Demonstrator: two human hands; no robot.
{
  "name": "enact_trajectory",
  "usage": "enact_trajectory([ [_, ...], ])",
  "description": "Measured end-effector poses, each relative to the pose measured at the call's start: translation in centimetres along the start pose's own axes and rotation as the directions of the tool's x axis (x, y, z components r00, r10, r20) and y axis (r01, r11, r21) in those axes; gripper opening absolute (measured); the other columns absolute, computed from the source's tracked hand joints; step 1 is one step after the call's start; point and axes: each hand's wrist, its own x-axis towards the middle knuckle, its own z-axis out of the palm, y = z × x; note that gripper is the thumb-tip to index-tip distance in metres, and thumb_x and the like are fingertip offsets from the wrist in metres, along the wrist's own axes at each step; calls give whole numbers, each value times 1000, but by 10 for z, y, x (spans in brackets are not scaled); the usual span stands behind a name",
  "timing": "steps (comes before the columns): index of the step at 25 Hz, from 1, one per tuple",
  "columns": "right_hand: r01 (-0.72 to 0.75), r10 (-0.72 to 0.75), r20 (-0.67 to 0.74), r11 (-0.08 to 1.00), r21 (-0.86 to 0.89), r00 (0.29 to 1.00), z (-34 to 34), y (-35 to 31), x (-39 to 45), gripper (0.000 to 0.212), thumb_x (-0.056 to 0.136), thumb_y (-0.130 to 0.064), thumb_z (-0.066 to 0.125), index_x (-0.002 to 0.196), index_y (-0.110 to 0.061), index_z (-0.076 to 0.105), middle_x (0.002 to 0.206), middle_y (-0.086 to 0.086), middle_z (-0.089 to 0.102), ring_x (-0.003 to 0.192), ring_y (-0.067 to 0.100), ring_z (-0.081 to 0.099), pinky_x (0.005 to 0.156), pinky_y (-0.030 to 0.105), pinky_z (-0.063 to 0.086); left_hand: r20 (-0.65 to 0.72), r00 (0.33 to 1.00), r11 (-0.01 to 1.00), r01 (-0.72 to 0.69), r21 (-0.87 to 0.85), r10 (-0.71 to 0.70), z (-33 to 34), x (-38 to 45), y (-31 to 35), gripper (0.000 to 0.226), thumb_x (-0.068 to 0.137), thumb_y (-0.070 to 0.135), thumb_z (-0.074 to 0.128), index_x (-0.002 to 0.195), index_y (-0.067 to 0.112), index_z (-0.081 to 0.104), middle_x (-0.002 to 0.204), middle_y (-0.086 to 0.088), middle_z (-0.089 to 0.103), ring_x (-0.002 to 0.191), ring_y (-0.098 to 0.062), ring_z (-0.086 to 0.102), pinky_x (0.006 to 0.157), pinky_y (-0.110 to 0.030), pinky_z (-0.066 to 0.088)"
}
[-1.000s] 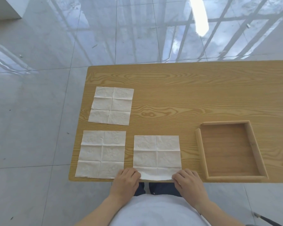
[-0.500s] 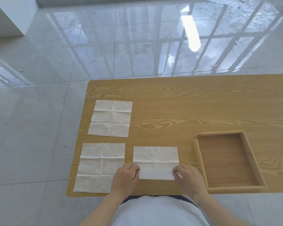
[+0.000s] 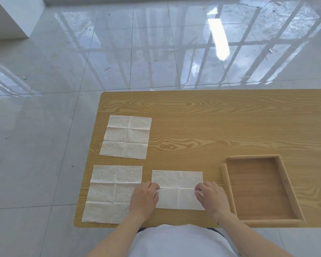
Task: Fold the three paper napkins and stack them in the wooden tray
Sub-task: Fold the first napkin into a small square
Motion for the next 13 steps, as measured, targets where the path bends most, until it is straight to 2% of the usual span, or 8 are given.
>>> enact_trajectory([
  [4, 20, -22, -33, 999, -47, 999, -1, 3, 1, 30, 91, -37, 61, 120, -32, 61, 119, -12, 60, 113, 17, 51, 87, 31, 43, 40, 999, 990, -13, 139, 7, 0, 3, -2, 30, 91, 34, 56, 121, 30, 56, 121, 11, 52, 118, -13, 42, 95, -27, 38],
  [8, 80, -80, 15, 993, -82, 997, 0, 5, 1, 40, 88, -39, 66, 126, -31, 60, 126, -7, 58, 120, 21, 50, 89, 36, 43, 101, 990, 962, -119, 246, 96, -1, 10, 0, 40, 92, 41, 55, 130, 29, 52, 128, 7, 49, 123, -17, 38, 100, -33, 36],
  [10, 93, -90, 35, 991, -94, 995, 1, 6, 0, 35, 88, -36, 67, 122, -30, 63, 125, -6, 59, 119, 22, 51, 90, 37, 43, 121, 986, 951, -146, 274, 117, 0, 13, 1, 40, 94, 40, 53, 132, 28, 50, 129, 6, 48, 123, -19, 39, 101, -34, 34],
  [13, 83, -83, 12, 994, -71, 996, 3, 5, -1, 25, 82, -27, 75, 106, -25, 71, 114, -3, 65, 107, 26, 59, 86, 40, 47, 130, 986, 947, -139, 290, 105, 0, 13, 1, 31, 95, 37, 51, 125, 27, 52, 125, 4, 49, 118, -19, 41, 98, -33, 35],
])
